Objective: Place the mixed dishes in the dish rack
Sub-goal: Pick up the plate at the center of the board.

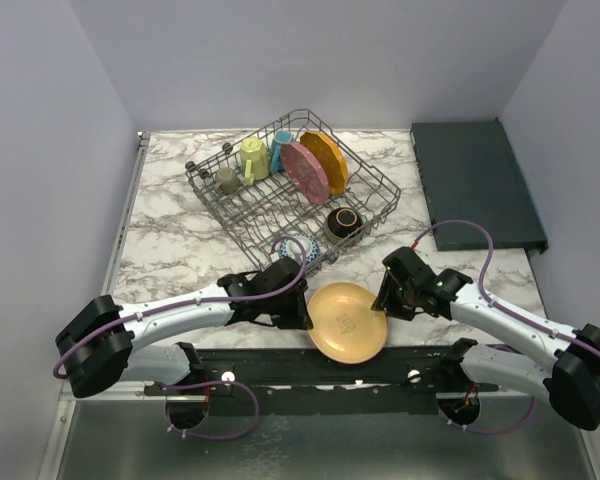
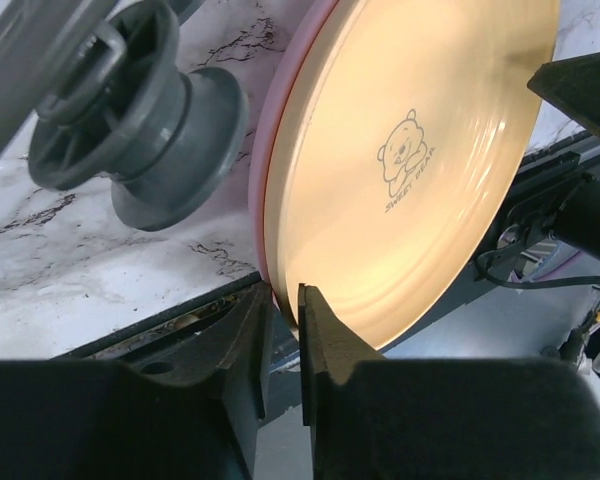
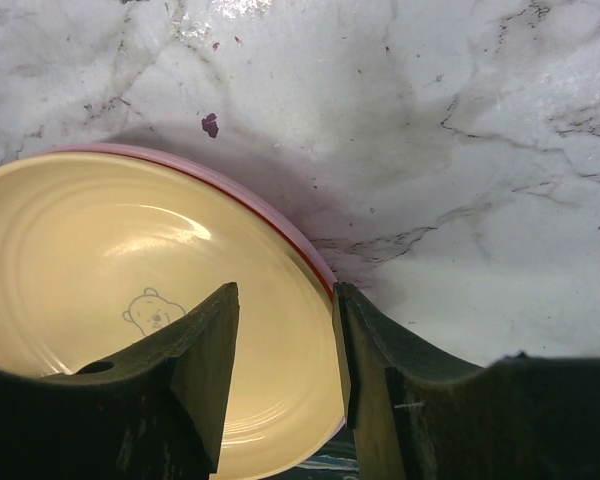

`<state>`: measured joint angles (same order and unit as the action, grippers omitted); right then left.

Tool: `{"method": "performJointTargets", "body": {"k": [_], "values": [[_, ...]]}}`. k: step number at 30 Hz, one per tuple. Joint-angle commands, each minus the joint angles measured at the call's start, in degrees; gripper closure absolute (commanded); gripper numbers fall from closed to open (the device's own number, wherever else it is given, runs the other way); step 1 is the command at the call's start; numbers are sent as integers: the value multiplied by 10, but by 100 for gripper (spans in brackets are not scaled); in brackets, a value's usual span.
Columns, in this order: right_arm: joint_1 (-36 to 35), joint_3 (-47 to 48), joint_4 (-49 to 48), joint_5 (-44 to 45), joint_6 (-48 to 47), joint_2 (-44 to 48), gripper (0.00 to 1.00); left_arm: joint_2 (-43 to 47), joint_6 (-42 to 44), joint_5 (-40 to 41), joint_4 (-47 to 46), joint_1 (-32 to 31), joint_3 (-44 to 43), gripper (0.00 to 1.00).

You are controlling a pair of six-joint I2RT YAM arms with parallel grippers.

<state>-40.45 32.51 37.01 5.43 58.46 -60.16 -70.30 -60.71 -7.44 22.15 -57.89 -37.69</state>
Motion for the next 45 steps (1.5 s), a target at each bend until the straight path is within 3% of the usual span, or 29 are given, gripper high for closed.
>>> {"method": "performJointTargets", "body": {"k": [1, 9, 17, 30, 45], "values": [[-3, -13, 1, -11, 5, 5, 52, -10, 11, -1, 4, -5, -20, 82], [-3, 10, 32, 5, 2, 27, 48, -18, 23, 0, 5, -5, -30, 100], [-3, 45, 77, 23, 4, 62, 38, -3, 23, 11, 10, -5, -34, 100], [-3, 86, 104, -17, -26, 144, 36, 32, 47, 18, 43, 4, -70, 100], [-3, 128, 153, -37, -78, 211, 36, 87, 110, -31, 105, 70, -130, 100]]}}
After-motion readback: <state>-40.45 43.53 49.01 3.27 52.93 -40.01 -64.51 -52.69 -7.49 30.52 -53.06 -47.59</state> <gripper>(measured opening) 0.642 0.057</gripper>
